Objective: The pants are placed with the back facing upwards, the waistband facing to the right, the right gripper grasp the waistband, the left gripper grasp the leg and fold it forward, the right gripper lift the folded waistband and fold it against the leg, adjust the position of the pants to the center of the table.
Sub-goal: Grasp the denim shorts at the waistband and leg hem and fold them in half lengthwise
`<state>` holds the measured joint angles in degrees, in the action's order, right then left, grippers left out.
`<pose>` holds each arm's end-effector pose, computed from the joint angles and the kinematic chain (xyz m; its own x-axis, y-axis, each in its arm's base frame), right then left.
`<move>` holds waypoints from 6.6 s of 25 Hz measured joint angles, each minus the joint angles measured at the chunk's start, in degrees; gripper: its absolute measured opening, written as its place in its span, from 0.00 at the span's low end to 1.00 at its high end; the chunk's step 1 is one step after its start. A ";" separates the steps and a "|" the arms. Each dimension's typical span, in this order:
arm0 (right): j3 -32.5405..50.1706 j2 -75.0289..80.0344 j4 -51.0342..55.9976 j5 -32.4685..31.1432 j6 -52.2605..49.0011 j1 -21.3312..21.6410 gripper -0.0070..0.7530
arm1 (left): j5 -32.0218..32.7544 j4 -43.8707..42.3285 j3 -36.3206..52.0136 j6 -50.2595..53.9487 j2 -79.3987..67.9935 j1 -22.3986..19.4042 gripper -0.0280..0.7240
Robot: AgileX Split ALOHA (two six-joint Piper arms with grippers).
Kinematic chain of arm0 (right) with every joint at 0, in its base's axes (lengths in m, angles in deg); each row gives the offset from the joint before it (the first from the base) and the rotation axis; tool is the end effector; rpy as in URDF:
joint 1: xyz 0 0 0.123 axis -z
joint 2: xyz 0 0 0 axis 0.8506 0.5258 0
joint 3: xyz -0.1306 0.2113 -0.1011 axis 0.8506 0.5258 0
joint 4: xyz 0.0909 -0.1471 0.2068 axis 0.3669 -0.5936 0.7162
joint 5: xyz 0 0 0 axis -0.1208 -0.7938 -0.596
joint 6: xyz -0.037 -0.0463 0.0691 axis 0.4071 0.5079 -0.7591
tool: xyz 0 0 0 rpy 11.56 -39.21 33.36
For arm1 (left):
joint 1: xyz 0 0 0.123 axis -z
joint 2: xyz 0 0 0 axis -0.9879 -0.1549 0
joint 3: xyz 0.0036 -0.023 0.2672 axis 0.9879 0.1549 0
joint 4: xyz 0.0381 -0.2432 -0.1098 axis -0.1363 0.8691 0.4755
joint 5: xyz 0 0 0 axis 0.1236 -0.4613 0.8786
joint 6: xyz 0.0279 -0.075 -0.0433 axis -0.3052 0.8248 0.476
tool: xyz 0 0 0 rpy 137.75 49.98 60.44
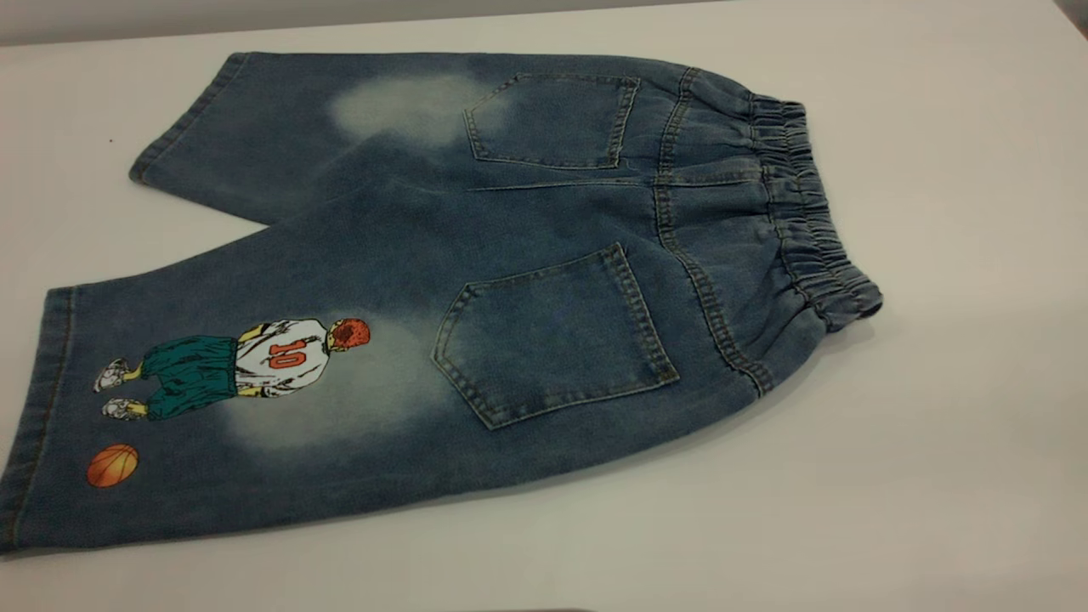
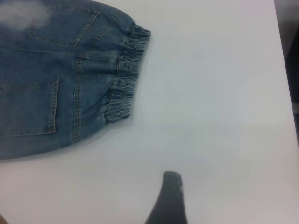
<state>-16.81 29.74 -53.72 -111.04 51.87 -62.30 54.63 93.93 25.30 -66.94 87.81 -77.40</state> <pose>0.0251 0.0088 0.2728 -0.5379 0.0092 -0.8429 -0.1107 0.9905 0.0814 0.0222 -0.0113 0.2783 -0.5020 0.0483 -0.8635 0.1646 0.9855 -0.0405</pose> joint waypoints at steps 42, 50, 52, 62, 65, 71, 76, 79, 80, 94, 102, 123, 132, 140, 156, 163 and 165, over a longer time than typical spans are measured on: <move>0.00 0.00 0.00 0.00 0.00 0.00 0.76 | 0.00 0.00 0.00 0.00 0.00 0.00 0.10; 0.00 0.00 0.00 0.00 0.00 0.00 0.76 | 0.00 0.00 0.00 0.00 0.00 0.00 0.10; 0.00 0.00 0.00 0.00 0.00 0.00 0.76 | 0.00 0.00 0.00 0.00 0.00 0.00 0.10; 0.00 0.00 0.41 0.00 0.00 0.00 0.76 | 0.00 0.49 0.00 0.00 0.00 0.00 0.11; 0.00 0.00 1.16 0.00 0.00 0.00 0.76 | 0.00 0.53 0.00 0.00 0.00 0.00 0.12; 0.00 0.00 1.61 0.00 0.20 0.00 0.76 | 0.00 0.53 0.00 0.00 0.00 0.00 0.12; 0.00 0.00 3.21 0.00 1.85 0.00 0.76 | 0.00 0.53 0.00 0.00 0.00 0.00 0.12; 0.00 0.00 4.17 0.00 2.78 0.00 0.76 | 0.00 0.53 0.00 0.00 0.00 0.00 0.12; 0.00 0.00 4.41 0.00 2.85 0.00 0.76 | 0.00 0.53 0.00 0.00 0.00 0.00 0.12; -0.46 4.24 5.07 2.74 3.26 0.00 0.76 | -3.92 0.98 -2.43 -0.81 -5.58 0.00 0.16; -0.68 21.62 12.25 13.29 6.45 0.00 0.76 | -14.29 8.38 -5.53 -15.61 -26.18 0.00 0.33; -3.39 81.55 53.71 31.26 41.23 0.00 0.76 | -28.95 27.65 -5.57 -37.73 -71.41 0.18 0.66; -12.60 101.35 67.18 31.66 51.39 0.00 0.76 | -34.15 30.70 -5.92 -42.05 -80.49 4.36 0.66; -16.86 113.92 71.30 30.78 54.97 2.65 0.76 | -34.93 30.76 -6.73 -42.06 -82.36 4.36 0.66; -17.73 122.00 78.39 20.99 64.60 9.73 0.76 | -35.14 30.76 -6.73 -42.11 -82.36 4.36 0.66; -19.05 125.21 80.38 19.58 66.34 9.73 0.76 | -35.14 30.76 -6.73 -42.11 -82.36 4.36 0.66; -19.39 125.21 81.09 18.64 66.90 9.73 0.76 | -35.14 30.76 -6.73 -42.11 -82.36 4.36 0.66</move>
<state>-36.21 154.96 27.37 -92.40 118.77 -52.58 19.50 124.69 18.57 -109.05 5.45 -73.03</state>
